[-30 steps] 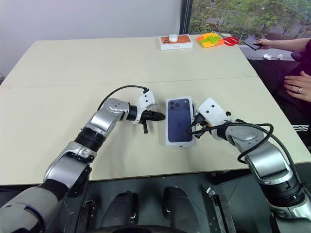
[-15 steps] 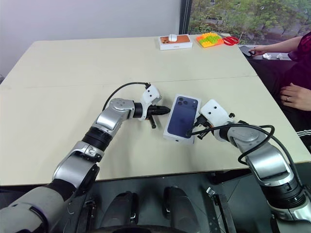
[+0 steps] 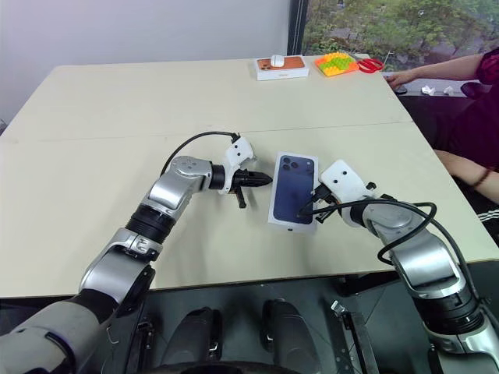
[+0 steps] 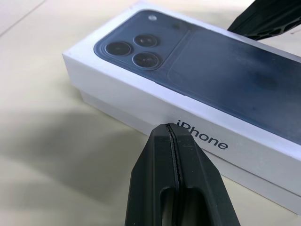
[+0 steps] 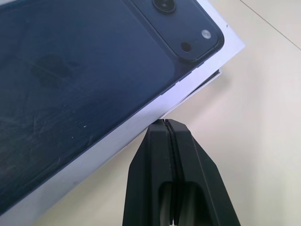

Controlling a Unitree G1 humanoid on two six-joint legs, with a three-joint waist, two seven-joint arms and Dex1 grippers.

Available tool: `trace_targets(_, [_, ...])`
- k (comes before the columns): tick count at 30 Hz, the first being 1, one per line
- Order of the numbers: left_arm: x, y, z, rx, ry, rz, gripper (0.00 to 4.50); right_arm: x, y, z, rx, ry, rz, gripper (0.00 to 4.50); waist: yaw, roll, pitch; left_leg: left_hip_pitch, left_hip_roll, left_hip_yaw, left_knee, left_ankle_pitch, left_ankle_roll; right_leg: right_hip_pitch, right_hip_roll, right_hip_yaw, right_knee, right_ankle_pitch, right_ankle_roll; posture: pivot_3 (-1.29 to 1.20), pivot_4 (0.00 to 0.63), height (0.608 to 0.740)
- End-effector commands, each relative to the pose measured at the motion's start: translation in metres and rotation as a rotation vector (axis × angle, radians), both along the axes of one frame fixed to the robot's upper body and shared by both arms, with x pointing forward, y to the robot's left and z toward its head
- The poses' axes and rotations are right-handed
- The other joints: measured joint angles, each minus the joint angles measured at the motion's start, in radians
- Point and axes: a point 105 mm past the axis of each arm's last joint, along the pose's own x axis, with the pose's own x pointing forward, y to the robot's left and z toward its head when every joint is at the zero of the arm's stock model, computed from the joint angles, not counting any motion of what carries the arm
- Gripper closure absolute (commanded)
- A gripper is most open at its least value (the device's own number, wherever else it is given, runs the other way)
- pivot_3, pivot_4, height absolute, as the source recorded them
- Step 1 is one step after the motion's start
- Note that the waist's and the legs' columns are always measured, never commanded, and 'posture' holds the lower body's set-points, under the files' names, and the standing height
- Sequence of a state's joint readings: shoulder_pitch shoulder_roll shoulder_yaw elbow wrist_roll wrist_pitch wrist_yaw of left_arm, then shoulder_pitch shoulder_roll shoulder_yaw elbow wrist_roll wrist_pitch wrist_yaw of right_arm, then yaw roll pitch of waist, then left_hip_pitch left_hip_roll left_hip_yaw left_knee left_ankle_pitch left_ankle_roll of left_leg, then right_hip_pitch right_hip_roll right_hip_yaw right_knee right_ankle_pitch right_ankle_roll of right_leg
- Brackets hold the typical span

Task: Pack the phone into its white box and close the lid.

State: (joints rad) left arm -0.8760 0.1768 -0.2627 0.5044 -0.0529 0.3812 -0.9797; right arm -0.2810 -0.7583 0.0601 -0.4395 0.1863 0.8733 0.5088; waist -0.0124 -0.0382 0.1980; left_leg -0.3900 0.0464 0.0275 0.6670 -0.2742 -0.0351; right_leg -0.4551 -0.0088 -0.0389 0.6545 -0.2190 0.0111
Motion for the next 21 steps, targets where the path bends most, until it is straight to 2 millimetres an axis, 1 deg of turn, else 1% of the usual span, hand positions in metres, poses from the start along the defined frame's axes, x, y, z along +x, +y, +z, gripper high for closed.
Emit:
trace_targets(1, [-0.002,-0.009,0.011,-0.023,-0.042,-0.022,4.5,0.003,0.006,0.016,0.008,-0.066,0.026,4.48,0.001,0.0,0.0,0.0,0.0,0.0,0.0,0.0,0.0,0.0,0.0,0.0,0.0,0.0,0.0,0.0,0.15,0.74])
trace_targets(9, [0.004,-0.012,0.008,-0.029,-0.039,0.022,4.5,0.003,0.009,0.016,0.009,-0.068,0.035,4.48,0.0,0.0,0.0,0.0,0.0,0.0,0.0,0.0,0.0,0.0,0.0,0.0,0.0,0.0,0.0,0.0,0.15,0.74])
trace_targets(14, [0.007,-0.01,0.007,-0.025,-0.038,0.042,4.5,-0.001,0.016,0.016,0.013,-0.061,0.062,4.48,0.0,0.0,0.0,0.0,0.0,0.0,0.0,0.0,0.0,0.0,0.0,0.0,0.0,0.0,0.0,0.0,0.15,0.74])
trace_targets(21, [0.008,-0.009,0.007,-0.031,-0.038,0.046,4.5,-0.003,0.02,0.015,0.016,-0.057,0.072,4.48,0.0,0.0,0.0,0.0,0.0,0.0,0.0,0.0,0.0,0.0,0.0,0.0,0.0,0.0,0.0,0.0,0.15,0.74])
